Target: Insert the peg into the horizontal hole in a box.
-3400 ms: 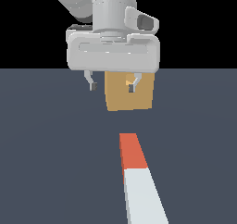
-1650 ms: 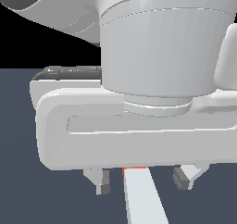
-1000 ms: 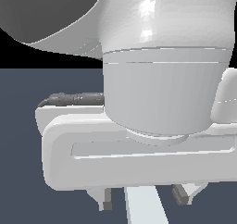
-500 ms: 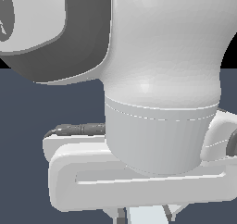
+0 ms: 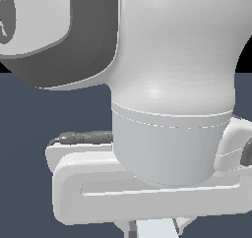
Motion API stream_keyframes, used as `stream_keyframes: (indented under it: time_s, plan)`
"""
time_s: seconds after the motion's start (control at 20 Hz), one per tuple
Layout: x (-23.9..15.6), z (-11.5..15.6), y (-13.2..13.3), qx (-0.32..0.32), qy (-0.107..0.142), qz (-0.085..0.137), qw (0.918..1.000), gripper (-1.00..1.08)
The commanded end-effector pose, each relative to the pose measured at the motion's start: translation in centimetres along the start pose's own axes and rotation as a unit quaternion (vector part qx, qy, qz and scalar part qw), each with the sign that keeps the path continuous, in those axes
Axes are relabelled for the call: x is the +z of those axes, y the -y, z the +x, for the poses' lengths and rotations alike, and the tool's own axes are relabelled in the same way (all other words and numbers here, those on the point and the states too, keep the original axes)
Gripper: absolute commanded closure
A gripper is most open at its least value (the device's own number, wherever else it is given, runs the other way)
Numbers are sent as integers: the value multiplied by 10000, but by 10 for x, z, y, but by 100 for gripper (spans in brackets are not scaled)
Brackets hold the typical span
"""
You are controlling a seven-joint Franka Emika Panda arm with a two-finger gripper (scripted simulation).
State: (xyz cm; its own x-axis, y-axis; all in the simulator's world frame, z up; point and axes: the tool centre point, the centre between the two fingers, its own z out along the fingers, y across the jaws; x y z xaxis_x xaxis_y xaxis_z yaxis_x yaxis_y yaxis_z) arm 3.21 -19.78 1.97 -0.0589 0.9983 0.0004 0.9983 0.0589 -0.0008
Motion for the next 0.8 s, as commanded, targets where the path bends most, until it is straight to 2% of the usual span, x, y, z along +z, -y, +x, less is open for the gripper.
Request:
stream_keyframes:
  time_s: [0.0,0.2,0.35,0.5,0.75]
  plan:
    - [0,1,0,-2,0,-1,10000,108]
    - [-6,12,-3,-27,1,-1,10000,108]
    - [-14,31,-8,-66,1,-1,10000,108]
    - [-27,58,-15,-123,3,-1,9999,108]
    - [-56,120,-31,-251,6,-2,9997,108]
